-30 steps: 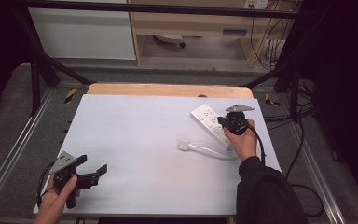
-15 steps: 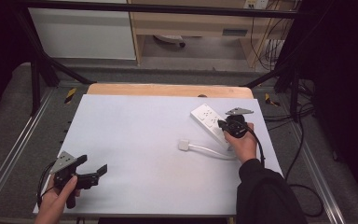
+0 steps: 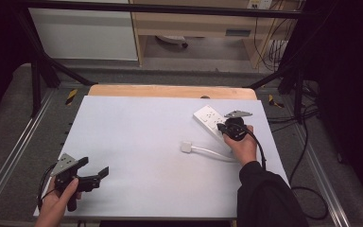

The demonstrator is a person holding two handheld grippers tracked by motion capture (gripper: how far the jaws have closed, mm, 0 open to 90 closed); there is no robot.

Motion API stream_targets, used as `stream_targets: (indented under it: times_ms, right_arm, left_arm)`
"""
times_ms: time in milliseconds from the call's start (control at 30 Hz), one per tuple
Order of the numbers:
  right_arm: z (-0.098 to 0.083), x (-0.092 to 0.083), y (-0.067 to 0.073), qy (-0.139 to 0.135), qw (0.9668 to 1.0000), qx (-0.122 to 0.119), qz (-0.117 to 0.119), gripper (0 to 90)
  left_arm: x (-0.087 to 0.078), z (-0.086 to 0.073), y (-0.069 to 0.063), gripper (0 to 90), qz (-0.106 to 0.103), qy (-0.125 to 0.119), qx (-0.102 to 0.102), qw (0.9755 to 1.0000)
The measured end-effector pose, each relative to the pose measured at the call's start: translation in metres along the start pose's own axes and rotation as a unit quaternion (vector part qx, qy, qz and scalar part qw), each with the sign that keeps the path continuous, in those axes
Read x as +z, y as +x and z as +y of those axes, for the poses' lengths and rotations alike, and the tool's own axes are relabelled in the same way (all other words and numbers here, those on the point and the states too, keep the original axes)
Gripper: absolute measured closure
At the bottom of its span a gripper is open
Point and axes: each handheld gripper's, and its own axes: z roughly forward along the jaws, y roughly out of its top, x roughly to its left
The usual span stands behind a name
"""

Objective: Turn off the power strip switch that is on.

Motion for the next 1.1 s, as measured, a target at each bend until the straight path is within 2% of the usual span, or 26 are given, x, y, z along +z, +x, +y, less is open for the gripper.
stream_targets:
  times_ms: [267,1100]
  right_arm:
    - [-0.0006,0.0032,0.0042,0.003,1.0000,-0.002,0.003,90.0]
    - [-0.0081,0.0024,0.0040,-0.001,1.0000,0.000,0.001,90.0]
  left_arm:
    - [-0.0001,0.0000,0.0000,6.0,0.000,0.000,0.000,1.0000]
    - [0.0003,-0.0001,-0.0008,6.0,-0.002,0.002,0.001,1.0000]
